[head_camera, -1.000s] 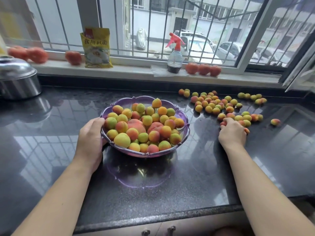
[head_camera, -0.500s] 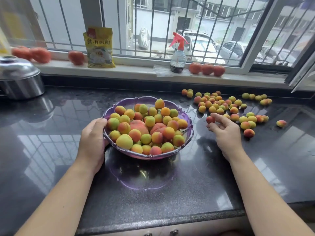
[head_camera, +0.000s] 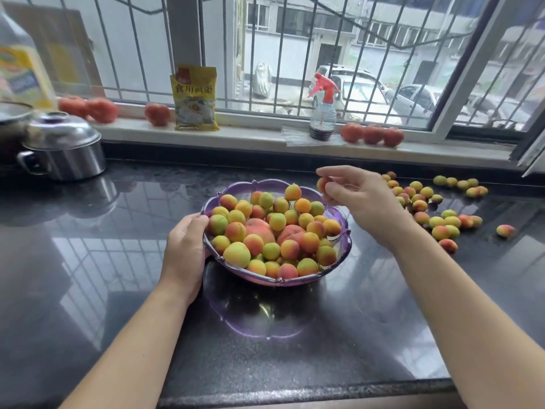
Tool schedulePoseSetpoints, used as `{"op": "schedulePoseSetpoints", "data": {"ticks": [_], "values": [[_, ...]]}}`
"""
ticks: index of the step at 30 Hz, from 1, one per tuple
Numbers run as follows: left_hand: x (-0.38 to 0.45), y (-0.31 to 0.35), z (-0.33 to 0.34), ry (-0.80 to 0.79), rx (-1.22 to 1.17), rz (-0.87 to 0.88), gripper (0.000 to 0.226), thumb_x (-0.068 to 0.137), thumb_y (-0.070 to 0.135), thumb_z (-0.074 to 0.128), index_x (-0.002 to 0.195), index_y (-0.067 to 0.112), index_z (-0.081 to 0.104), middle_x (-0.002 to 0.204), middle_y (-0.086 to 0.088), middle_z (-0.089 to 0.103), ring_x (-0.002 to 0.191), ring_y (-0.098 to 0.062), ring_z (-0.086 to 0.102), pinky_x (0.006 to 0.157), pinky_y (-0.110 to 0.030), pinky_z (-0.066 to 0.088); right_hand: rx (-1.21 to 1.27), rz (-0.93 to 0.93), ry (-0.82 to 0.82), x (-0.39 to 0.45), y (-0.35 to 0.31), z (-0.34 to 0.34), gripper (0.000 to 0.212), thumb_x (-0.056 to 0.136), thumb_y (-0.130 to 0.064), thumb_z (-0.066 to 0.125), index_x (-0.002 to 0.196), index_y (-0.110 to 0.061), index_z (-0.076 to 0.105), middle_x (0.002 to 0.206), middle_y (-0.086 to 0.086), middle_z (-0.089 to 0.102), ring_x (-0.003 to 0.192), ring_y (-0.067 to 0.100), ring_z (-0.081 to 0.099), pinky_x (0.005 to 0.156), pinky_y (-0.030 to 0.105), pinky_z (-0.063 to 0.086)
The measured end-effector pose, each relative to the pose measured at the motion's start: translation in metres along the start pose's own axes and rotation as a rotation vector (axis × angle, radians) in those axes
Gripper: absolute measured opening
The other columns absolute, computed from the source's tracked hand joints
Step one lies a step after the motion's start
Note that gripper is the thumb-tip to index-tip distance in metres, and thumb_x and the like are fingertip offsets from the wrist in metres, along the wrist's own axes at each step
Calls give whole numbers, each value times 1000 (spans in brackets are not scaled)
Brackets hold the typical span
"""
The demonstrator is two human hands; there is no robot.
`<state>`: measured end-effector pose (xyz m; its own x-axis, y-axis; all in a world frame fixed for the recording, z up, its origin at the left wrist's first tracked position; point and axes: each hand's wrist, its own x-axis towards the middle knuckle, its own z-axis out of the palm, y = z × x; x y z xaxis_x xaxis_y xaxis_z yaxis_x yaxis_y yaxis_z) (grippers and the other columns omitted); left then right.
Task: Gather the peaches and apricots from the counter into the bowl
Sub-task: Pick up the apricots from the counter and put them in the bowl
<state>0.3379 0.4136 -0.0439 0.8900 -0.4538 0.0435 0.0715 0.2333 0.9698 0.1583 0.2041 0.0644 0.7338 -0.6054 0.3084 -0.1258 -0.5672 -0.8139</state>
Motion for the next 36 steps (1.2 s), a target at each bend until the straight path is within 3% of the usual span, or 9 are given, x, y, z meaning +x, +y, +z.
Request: {"op": "schedulePoseSetpoints", "data": {"ticks": [5,8,11,15,22,26,28,32,36], "values": [[0,0,-2,-8,-18,-10,28,94,33,57,104,15,76,96,-7,80,90,-22,76,83,-46,61,-222,-116,-146,22,-28,38,26,100,-21,62,123,-30,72,115,-7,66,99,9,66,78,22,56],[0,1,-2,-11,-17,-15,32,91,36,58,106,15,77,100,-9,81,95,-26,77,88,-50,62,-399,-169,-239,30,-29,60,28,104,-21,54,125,-30,71,122,-7,56,106,11,59,86,23,55],[2,1,-3,-4,-11,-12,33,88,39,59,106,18,78,104,-10,81,104,-32,76,97,-58,60,-546,-218,-256,30,-23,79,30,103,-13,56,122,-27,73,118,-6,57,107,16,57,88,31,56],[2,0,-3,-7,8,-15,33,86,43,59,102,22,79,104,-9,80,106,-34,75,98,-61,59,-678,-242,-263,26,-21,92,28,100,-22,57,124,-27,70,120,-3,58,109,20,56,92,37,51],[3,-1,-3,-3,-10,-12,25,87,40,59,93,28,80,100,-7,80,98,-28,75,95,-57,60,-743,-217,-217,26,-23,96,16,96,-25,59,108,-20,69,109,-3,58,99,18,57,86,36,52],[2,0,-3,-9,-4,-9,26,87,39,59,93,25,79,101,-9,80,99,-29,75,96,-58,59,-691,-224,-243,28,-19,90,23,96,-28,63,118,-23,68,113,-4,59,101,17,58,87,34,51],[1,2,-3,-14,4,-6,28,88,39,58,97,23,79,103,-10,80,102,-32,76,98,-60,59,-526,-226,-115,24,-10,78,25,97,-25,64,121,-23,68,112,-6,60,96,12,60,85,29,52],[-1,4,-1,-39,11,7,33,90,39,55,106,20,76,102,-7,81,103,-29,76,95,-55,62,-326,-234,373,-6,29,32,17,96,-5,61,102,-13,74,99,-3,67,88,7,61,77,10,47],[-4,3,6,-37,20,74,27,97,29,49,100,25,75,93,6,80,90,-11,74,79,-33,59,-524,25,496,-42,103,-17,20,90,3,59,100,-6,75,104,10,67,98,28,61,82,29,44]]}}
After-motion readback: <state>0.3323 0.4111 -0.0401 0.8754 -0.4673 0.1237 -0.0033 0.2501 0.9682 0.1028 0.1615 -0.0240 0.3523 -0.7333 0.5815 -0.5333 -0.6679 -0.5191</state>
